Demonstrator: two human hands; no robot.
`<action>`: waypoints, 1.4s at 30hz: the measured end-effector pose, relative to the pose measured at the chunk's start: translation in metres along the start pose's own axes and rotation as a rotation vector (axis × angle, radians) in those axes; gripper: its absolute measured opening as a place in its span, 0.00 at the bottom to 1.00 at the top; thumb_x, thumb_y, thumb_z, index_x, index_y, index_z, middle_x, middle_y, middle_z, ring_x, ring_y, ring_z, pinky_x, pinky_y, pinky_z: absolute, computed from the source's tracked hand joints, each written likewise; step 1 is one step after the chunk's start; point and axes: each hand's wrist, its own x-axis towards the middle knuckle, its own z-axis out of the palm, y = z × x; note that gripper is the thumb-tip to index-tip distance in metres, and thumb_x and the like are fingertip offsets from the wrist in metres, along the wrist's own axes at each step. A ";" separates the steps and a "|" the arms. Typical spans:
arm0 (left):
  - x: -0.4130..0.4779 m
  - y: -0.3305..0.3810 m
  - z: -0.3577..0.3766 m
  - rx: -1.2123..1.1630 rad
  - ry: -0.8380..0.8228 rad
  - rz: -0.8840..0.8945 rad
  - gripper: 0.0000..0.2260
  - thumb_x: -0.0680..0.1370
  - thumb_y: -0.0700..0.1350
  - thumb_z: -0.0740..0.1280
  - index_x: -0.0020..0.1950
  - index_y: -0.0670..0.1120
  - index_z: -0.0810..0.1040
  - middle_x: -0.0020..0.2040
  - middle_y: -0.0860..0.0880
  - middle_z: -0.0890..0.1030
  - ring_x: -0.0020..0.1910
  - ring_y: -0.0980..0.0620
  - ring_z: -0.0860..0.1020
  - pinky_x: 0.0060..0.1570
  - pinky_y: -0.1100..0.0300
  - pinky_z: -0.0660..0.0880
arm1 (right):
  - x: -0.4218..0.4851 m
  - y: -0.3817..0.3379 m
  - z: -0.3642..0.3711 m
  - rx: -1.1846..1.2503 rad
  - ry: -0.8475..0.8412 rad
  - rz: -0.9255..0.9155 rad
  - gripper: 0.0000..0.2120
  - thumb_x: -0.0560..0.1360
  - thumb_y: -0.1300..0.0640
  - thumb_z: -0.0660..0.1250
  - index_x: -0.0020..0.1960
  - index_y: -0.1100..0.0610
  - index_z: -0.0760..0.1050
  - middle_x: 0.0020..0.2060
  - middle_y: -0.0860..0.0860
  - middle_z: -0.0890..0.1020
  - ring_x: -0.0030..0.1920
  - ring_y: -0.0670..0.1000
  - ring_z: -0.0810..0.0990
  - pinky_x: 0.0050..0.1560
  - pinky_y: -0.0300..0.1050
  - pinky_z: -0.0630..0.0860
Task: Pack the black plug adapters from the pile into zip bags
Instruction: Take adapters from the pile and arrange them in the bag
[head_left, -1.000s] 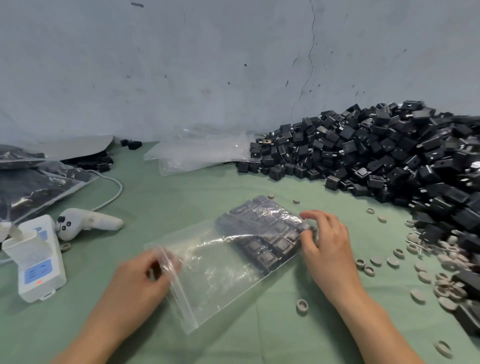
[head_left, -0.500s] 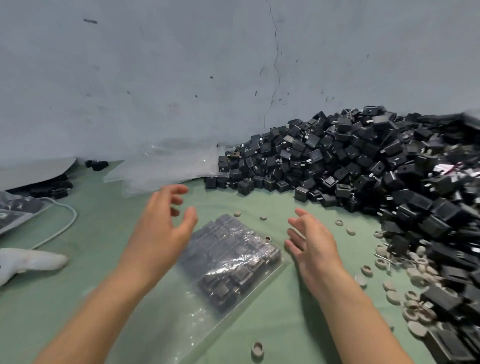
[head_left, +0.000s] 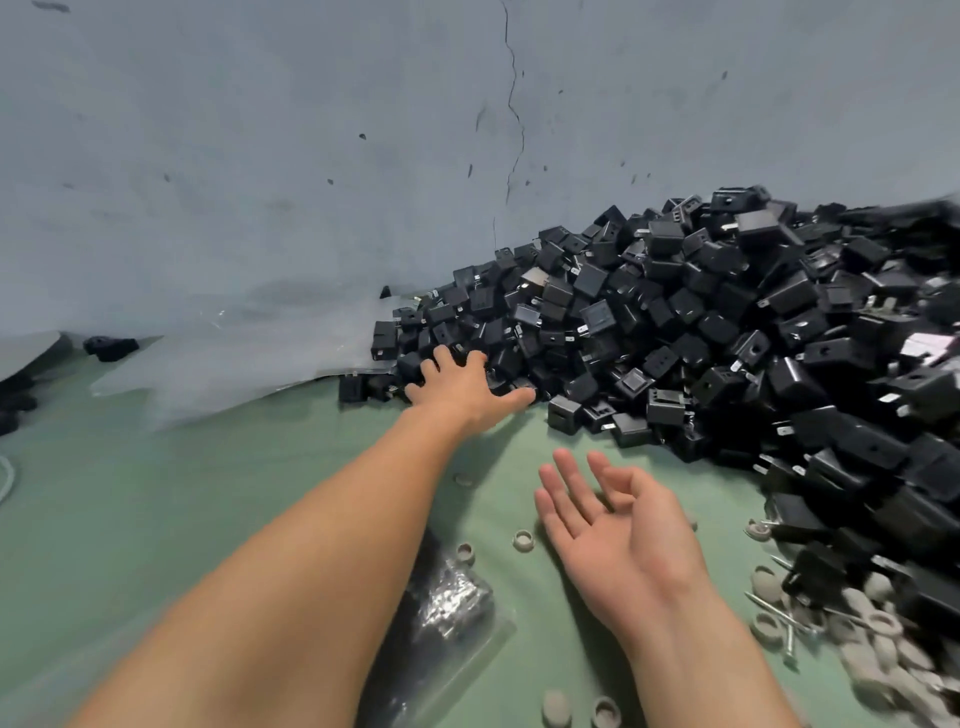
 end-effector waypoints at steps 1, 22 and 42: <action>0.002 0.006 0.009 0.017 0.051 -0.014 0.41 0.69 0.76 0.59 0.74 0.51 0.63 0.75 0.41 0.58 0.73 0.39 0.59 0.66 0.38 0.63 | 0.001 0.000 0.000 -0.005 0.000 0.003 0.11 0.80 0.61 0.56 0.56 0.56 0.76 0.53 0.59 0.84 0.54 0.58 0.82 0.55 0.53 0.76; -0.003 0.013 0.025 0.102 0.214 0.212 0.32 0.71 0.72 0.62 0.57 0.44 0.72 0.64 0.45 0.69 0.55 0.42 0.77 0.47 0.50 0.71 | -0.009 -0.003 0.008 -0.019 0.064 0.016 0.10 0.80 0.60 0.55 0.52 0.54 0.75 0.49 0.54 0.84 0.45 0.53 0.82 0.43 0.46 0.74; -0.004 0.000 0.011 0.169 0.062 0.331 0.22 0.70 0.74 0.58 0.52 0.59 0.70 0.51 0.49 0.72 0.52 0.41 0.77 0.45 0.52 0.69 | -0.019 -0.003 0.012 -0.044 0.126 -0.013 0.11 0.80 0.61 0.55 0.50 0.54 0.76 0.46 0.52 0.82 0.43 0.51 0.79 0.40 0.44 0.72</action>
